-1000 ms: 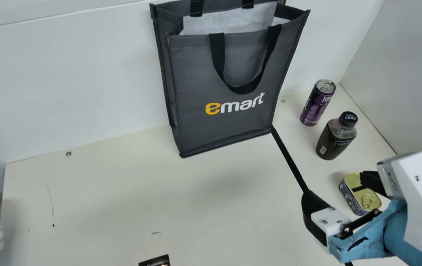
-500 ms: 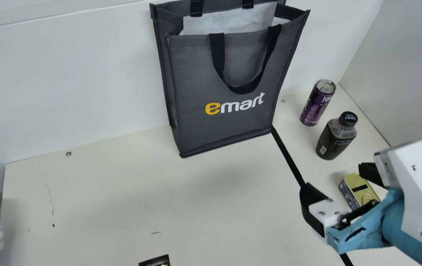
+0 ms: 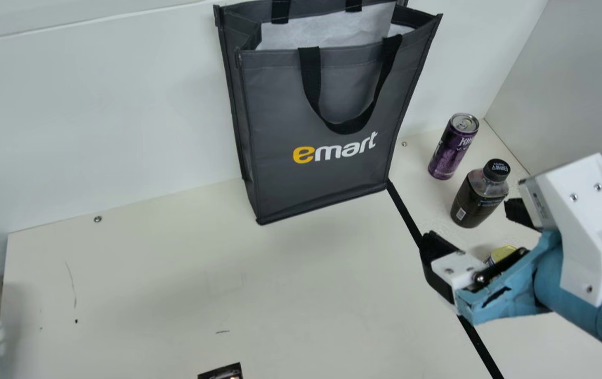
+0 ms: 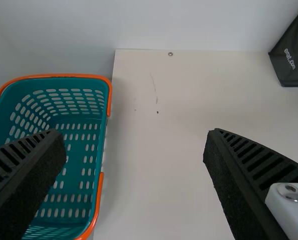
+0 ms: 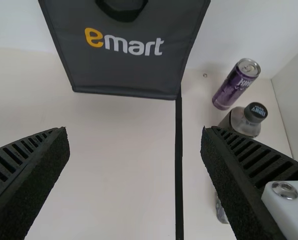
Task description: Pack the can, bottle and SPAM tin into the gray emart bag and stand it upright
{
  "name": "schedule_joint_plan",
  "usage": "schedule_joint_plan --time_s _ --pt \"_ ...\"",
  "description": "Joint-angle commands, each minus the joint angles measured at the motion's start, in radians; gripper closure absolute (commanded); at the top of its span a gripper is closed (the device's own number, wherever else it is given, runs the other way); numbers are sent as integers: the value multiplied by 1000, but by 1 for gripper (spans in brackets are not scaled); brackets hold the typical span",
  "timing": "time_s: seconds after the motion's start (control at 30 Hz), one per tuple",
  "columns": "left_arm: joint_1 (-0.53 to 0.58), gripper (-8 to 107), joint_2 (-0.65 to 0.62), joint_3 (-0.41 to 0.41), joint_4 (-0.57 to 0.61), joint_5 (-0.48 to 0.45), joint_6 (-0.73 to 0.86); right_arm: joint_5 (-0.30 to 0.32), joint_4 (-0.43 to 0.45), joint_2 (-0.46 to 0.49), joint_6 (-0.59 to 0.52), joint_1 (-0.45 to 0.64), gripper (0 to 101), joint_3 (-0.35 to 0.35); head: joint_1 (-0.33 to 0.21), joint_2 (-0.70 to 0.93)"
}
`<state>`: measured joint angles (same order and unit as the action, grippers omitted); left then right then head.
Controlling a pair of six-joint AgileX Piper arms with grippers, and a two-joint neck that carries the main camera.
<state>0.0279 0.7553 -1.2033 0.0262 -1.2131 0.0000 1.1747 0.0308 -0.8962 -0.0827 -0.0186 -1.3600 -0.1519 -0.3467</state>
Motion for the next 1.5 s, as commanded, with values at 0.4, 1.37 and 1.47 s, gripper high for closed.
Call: schedule_joint_plan --time_s 0.4,1.37,1.47 --pt "0 9 0 0 0 0 0 -1 -5 -129 -92 3 6 -158 -23 -2" --pt "0 9 0 0 0 0 0 45 -76 -442 -416 28 6 -560 -23 -2" --pt "0 9 0 0 0 0 0 45 -90 -476 -456 37 6 -596 -23 -2"
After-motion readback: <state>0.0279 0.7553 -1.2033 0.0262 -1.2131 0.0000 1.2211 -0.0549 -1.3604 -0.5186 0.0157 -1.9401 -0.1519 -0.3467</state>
